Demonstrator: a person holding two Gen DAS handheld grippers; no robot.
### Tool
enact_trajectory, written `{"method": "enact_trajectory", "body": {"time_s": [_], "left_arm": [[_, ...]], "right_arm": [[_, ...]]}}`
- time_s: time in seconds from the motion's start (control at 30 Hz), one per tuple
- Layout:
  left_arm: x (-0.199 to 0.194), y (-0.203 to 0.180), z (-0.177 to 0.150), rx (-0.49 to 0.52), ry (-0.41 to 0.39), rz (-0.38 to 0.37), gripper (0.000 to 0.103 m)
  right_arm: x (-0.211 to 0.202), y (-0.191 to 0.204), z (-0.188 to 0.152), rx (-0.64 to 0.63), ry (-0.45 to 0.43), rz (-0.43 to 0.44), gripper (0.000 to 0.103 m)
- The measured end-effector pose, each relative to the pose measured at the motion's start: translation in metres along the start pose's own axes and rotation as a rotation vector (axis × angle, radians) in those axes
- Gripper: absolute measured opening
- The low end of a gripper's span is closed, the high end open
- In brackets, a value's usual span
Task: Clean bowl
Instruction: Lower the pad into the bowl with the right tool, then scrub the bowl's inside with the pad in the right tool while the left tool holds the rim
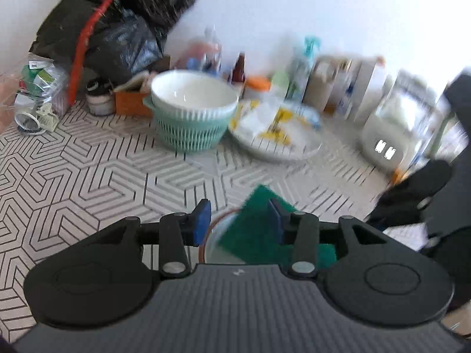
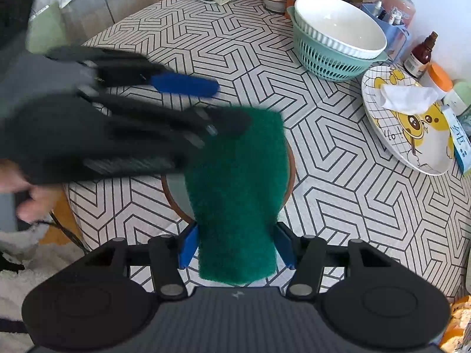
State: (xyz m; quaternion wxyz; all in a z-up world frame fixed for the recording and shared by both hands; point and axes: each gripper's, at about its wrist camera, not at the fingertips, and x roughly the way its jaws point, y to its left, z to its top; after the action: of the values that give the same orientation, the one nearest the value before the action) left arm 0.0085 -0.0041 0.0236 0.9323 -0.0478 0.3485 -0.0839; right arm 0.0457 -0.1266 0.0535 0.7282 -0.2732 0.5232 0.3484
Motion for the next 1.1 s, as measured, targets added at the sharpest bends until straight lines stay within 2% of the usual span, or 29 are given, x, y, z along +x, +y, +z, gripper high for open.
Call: {"method": "enact_trajectory", "body": {"time_s": [0.17, 0.33, 0.43, 0.53, 0.57, 0.6, 0.7, 0.73, 0.8, 0.83, 0.93, 1.1], "left_arm": [[0.011, -0.007, -0.009, 0.007, 0.040, -0.023, 0.042], [0.023, -0.012, -0.011, 0.035, 0.071, -0.013, 0.042], [0.026, -0.013, -0.017, 0.046, 0.090, -0.019, 0.043], [0.028, -0.017, -0.019, 0.063, 0.092, -0.016, 0.043], [0.029, -0.018, -0.020, 0.068, 0.094, -0.016, 0.043], [0.030, -0.019, -0.021, 0.073, 0.096, -0.017, 0.043], [0.032, -0.022, -0.023, 0.087, 0.100, -0.014, 0.043], [0.033, -0.023, -0.023, 0.091, 0.101, -0.010, 0.043], [0.031, -0.026, -0.023, 0.099, 0.102, -0.002, 0.043], [0.031, -0.026, -0.023, 0.099, 0.103, -0.001, 0.043], [0.031, -0.026, -0.023, 0.104, 0.101, 0.001, 0.043], [0.032, -0.029, -0.024, 0.120, 0.099, 0.015, 0.044]], "right_arm": [[0.003, -0.003, -0.010, 0.012, 0.002, -0.003, 0.058], [0.000, -0.013, -0.021, 0.057, -0.032, 0.036, 0.076], [-0.005, -0.027, -0.029, 0.127, -0.056, 0.088, 0.078], [-0.014, -0.054, -0.045, 0.277, -0.101, 0.188, 0.078], [-0.020, -0.067, -0.053, 0.363, -0.129, 0.234, 0.078], [-0.022, -0.072, -0.057, 0.398, -0.141, 0.249, 0.075], [-0.039, -0.100, -0.072, 0.616, -0.230, 0.288, 0.073], [-0.041, -0.104, -0.074, 0.642, -0.244, 0.291, 0.072], [-0.046, -0.107, -0.075, 0.673, -0.266, 0.306, 0.060], [-0.047, -0.108, -0.075, 0.697, -0.269, 0.317, 0.057], [-0.055, -0.101, -0.071, 0.680, -0.306, 0.333, 0.057], [-0.047, -0.075, -0.053, 0.638, -0.280, 0.360, 0.054]]}}
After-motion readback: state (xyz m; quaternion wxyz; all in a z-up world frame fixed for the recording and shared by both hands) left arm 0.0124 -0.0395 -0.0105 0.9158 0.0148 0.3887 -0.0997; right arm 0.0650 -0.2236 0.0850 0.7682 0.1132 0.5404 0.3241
